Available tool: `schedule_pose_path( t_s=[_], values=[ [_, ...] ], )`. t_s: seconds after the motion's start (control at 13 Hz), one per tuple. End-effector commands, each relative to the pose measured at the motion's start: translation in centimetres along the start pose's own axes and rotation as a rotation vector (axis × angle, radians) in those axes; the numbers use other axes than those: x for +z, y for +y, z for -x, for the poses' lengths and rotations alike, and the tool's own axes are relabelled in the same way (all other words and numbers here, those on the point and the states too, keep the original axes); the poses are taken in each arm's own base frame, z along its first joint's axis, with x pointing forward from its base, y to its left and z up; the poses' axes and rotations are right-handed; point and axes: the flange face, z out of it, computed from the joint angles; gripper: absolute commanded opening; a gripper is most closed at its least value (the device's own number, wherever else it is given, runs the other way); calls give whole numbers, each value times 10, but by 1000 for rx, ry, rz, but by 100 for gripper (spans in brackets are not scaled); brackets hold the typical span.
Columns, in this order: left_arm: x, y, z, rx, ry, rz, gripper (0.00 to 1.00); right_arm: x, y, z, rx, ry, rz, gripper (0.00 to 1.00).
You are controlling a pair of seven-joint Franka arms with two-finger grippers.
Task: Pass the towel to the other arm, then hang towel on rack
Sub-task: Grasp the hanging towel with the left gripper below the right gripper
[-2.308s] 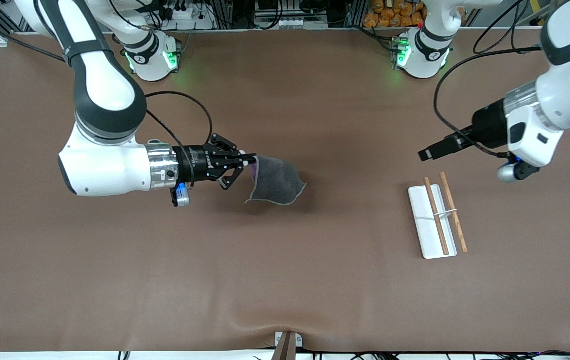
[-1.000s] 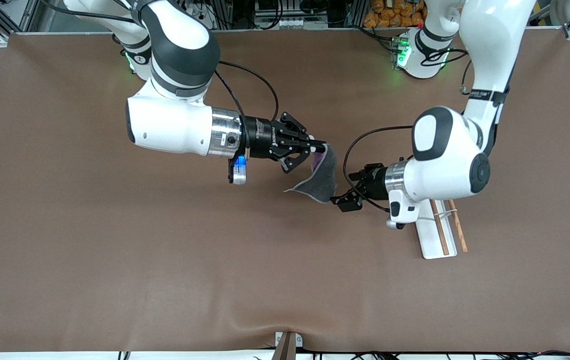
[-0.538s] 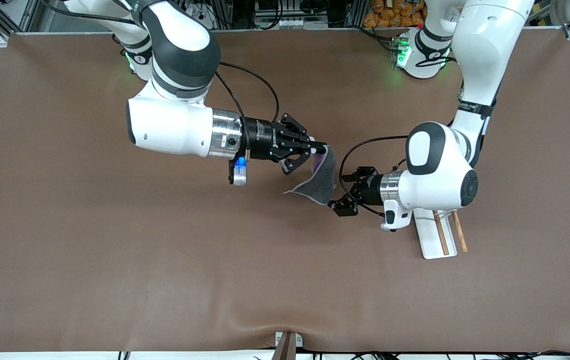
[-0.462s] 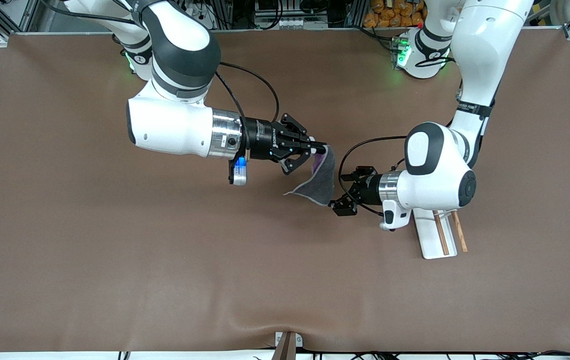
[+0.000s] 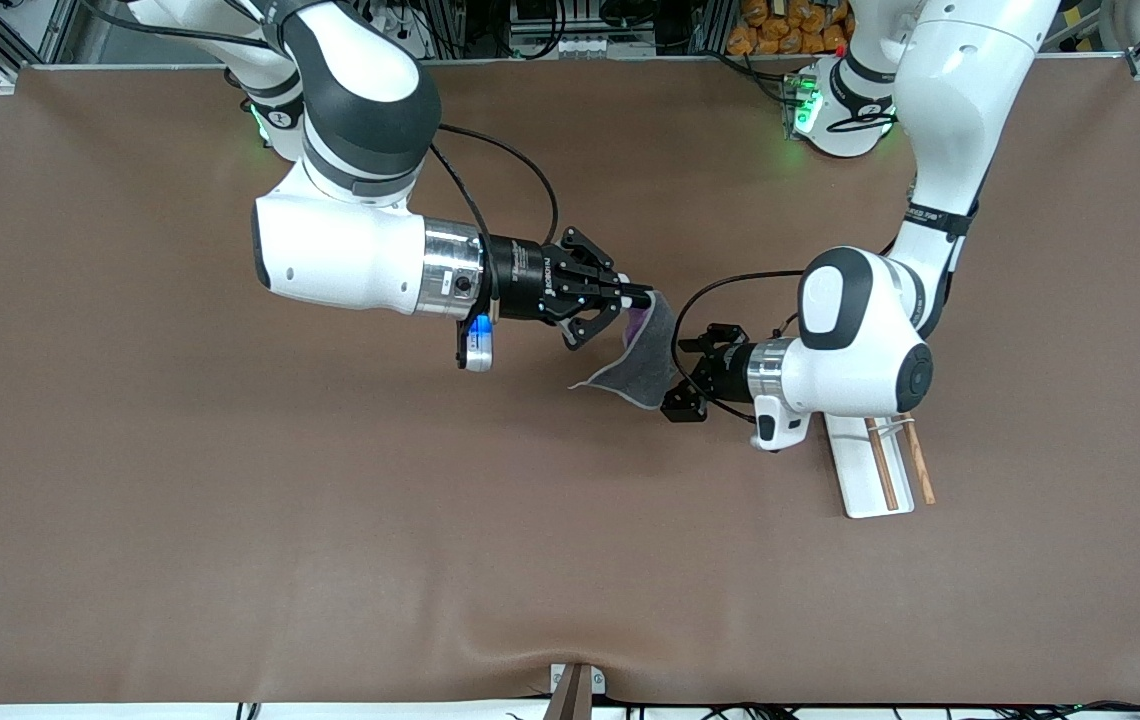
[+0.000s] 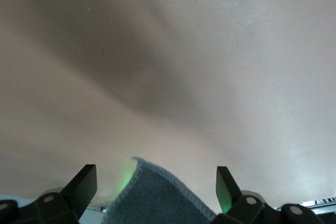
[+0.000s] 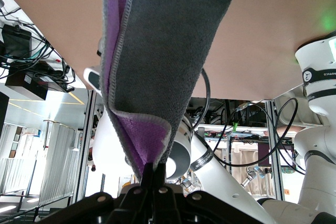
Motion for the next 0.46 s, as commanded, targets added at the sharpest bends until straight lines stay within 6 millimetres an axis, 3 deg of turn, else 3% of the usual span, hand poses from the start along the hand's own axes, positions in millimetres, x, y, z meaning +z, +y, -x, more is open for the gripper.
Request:
schedule_pose_path(
  t_s=[0.0,0.15,0.23,0.38],
  values=[
    [6,-4,5,-24,-34,-23,100,0,-5,4,17,-25,-5,0],
    [9,-3,10,-36,-41,-28,100,-1,-6,4,17,-25,-4,0],
    [8,-2,12,-54,-43,-23,89,-2,-6,3,18,-25,-6,0],
    [4,0,14,-66,-45,-15,59,-2,-6,3,16,-25,-6,0]
  ],
)
